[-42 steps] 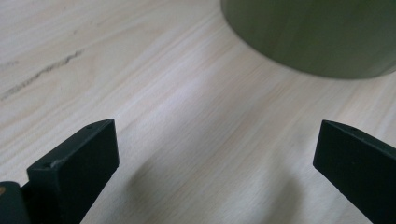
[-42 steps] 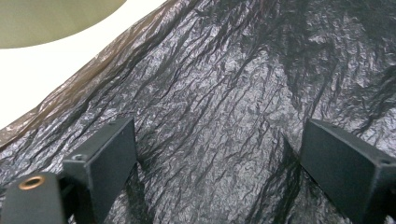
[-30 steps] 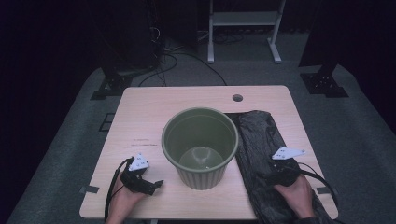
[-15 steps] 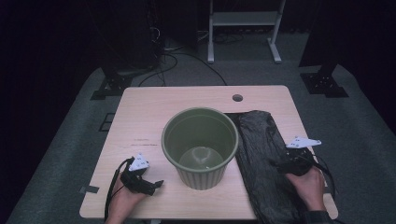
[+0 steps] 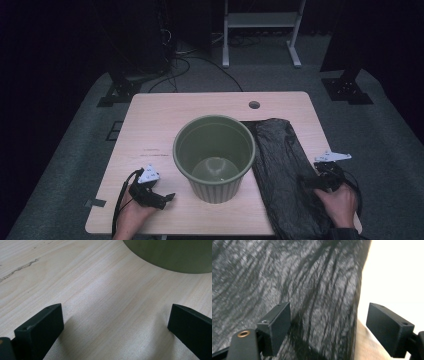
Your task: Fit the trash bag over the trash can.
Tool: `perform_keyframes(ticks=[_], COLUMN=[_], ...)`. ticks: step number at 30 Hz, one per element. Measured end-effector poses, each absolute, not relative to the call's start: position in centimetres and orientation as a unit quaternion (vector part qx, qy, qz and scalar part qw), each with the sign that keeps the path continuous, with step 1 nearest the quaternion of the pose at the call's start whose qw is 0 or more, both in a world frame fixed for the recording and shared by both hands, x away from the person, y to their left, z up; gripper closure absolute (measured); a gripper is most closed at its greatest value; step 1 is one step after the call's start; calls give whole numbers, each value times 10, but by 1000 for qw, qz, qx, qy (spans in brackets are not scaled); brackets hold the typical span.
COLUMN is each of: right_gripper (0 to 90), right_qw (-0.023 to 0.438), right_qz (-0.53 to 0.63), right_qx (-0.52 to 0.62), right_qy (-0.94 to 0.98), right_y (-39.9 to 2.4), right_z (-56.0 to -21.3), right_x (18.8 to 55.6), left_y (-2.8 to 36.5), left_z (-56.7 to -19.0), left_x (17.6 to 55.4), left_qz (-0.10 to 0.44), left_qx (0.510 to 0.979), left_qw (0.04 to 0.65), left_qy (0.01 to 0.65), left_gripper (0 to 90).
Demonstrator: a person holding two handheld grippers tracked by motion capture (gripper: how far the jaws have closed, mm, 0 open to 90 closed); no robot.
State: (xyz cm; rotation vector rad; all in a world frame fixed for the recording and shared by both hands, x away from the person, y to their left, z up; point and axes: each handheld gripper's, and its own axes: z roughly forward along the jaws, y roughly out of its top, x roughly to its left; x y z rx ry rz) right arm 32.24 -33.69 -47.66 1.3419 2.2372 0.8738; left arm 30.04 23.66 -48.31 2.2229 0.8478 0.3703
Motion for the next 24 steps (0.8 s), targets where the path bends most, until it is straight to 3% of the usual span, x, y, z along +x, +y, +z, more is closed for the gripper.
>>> perform_keyframes(ticks=[1,5,12,24], right_gripper=[190,356,893,897], right_qw=[194,183,161,139], right_qz=[312,318,332,344], right_qx=[478,480,466,453], right_qy=[798,797,804,811], right_y=[-337,-337,-336,-327], right_z=[-477,-476,-473,-468], right_x=[322,317,316,324], left_y=[237,237,237,237], left_z=[-483,-483,-483,-483], left_x=[300,300,300,300], left_qz=[144,144,144,144], left_qx=[862,862,862,862], left_qw=[359,359,359,359], left_qy=[329,329,329,329], left_gripper=[0,0,0,0])
